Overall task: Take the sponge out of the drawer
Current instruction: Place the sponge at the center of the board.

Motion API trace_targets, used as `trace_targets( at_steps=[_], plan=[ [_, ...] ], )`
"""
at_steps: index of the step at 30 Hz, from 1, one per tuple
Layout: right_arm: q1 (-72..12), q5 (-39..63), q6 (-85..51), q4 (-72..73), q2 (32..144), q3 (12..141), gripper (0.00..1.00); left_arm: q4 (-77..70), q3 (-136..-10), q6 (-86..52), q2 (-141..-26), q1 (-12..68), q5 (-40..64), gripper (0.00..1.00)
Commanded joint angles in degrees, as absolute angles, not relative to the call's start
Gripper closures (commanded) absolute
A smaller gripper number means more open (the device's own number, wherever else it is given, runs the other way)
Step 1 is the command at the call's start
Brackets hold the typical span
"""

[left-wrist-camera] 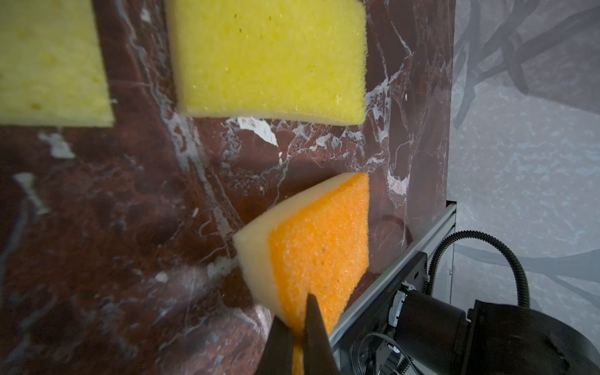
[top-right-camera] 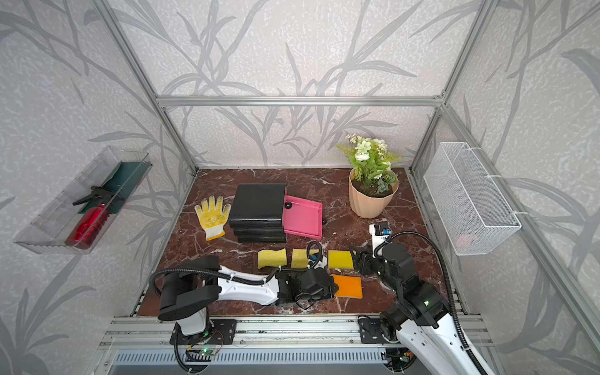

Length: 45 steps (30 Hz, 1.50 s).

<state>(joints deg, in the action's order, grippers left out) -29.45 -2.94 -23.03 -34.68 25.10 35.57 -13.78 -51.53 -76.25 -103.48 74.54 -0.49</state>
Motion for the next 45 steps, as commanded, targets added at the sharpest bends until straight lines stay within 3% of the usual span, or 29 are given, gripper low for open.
trace_targets(
  at_steps=[1,9,21,29,34,37,38,40,41,45],
  plan=[
    [-29.2,-2.1,-22.0,-35.7,24.6,35.0,0.31,-12.9,-53.2,-80.2,-104.9,74.2,-0.1,1.0],
    [-27.9,-0.5,-21.8,-34.7,24.3,34.6,0.31,-9.9,-52.1,-81.3,-103.1,74.0,-2.1,1.0],
    [-26.4,0.0,-21.7,-34.1,24.8,34.3,0.32,-6.5,-52.6,-78.9,-101.4,72.9,-1.7,0.45],
    [-25.9,0.0,-21.7,-33.8,25.0,34.2,0.31,-2.9,-53.1,-73.3,-95.4,73.2,-6.1,0.37],
    [-25.3,0.0,-22.0,-30.6,27.1,34.2,0.26,4.5,-57.8,-59.6,-87.7,73.0,-8.2,0.3],
    [-24.8,1.4,-23.1,-27.4,30.2,34.1,0.25,11.7,-62.4,-50.5,-83.7,72.9,-10.2,0.2],
    [-24.8,1.8,-23.5,-25.7,31.4,33.9,0.24,13.0,-63.2,-47.6,-82.1,72.1,-10.1,0.17],
    [-24.7,2.2,-24.4,-21.8,34.1,33.1,0.05,16.9,-65.2,-42.9,-79.9,68.9,-8.2,0.1],
    [-24.7,2.2,-24.7,-19.7,36.0,32.7,0.01,19.4,-66.1,-42.1,-79.0,66.4,-7.0,0.1],
    [-24.6,1.9,-25.4,-13.4,44.3,33.6,0.01,22.7,-65.4,-40.0,-73.9,54.6,1.5,0.1]
  ],
)
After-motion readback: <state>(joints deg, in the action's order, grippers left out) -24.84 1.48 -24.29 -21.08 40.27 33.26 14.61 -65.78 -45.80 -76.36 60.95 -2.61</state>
